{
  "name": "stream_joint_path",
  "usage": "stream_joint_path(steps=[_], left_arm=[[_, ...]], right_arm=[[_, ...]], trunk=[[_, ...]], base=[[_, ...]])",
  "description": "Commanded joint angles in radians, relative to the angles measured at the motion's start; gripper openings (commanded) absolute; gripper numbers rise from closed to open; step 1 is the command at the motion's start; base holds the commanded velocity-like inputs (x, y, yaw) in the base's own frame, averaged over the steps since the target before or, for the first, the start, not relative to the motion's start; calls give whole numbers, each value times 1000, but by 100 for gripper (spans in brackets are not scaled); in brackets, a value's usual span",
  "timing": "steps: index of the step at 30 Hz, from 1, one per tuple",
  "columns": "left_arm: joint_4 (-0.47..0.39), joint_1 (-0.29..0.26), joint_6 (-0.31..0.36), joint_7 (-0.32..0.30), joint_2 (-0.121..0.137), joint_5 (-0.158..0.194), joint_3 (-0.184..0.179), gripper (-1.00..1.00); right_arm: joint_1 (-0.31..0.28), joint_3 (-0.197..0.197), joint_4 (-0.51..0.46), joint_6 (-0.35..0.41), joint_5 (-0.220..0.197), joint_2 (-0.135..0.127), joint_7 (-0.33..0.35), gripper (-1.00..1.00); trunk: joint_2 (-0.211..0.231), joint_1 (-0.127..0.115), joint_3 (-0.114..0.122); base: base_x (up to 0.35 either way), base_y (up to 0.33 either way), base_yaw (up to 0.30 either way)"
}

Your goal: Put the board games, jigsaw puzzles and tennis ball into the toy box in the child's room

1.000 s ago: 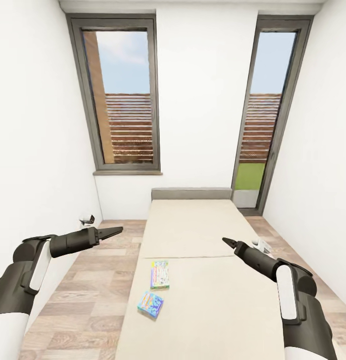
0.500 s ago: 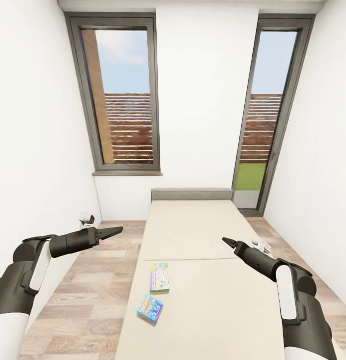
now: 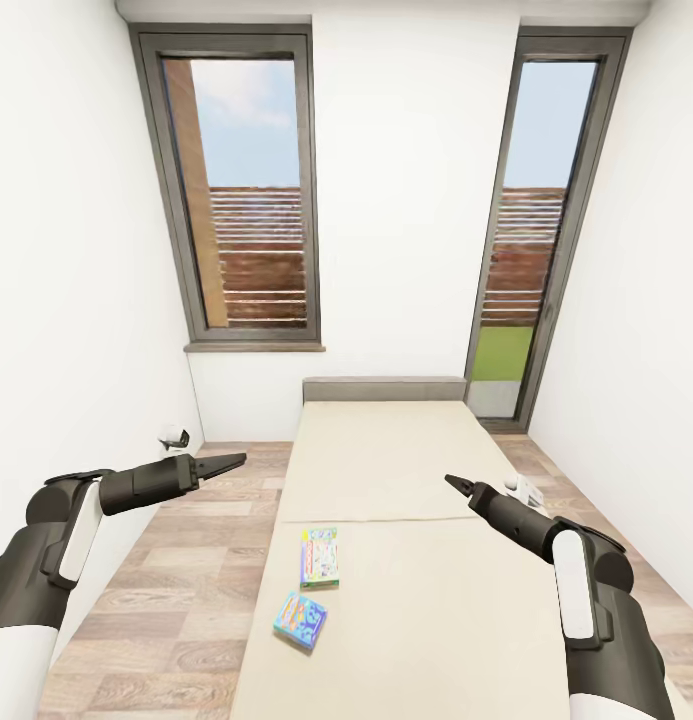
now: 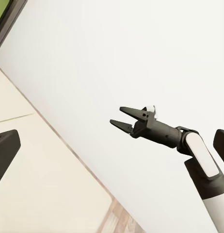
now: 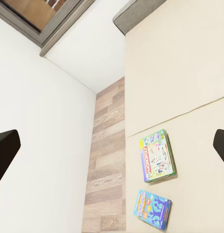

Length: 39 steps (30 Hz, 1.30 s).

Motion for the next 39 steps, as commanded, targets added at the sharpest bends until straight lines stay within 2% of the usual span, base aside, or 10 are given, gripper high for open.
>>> stream_joint_path(steps=[1, 32, 36, 39], left_arm=[[0, 0, 7, -1, 0, 2, 0, 100], [3, 0, 7, 5, 0, 0, -1, 100], [15, 0, 8, 37, -1, -9, -8, 100], [27, -2, 9, 115, -7, -26, -24, 100]], right_arm=[[-1, -3, 0, 5, 7, 1, 10, 100], [-1, 0, -16, 13, 9, 1, 19, 100], [-1, 9, -36, 19, 10, 2, 18, 100], [-1, 31, -45, 30, 18, 2, 14, 100]], trunk=[[-1, 1, 0], [-1, 1, 0], [-1, 1, 0], [-1, 1, 0]], base=[[100, 14, 0], [21, 3, 0], [0, 0, 0], [0, 0, 0]])
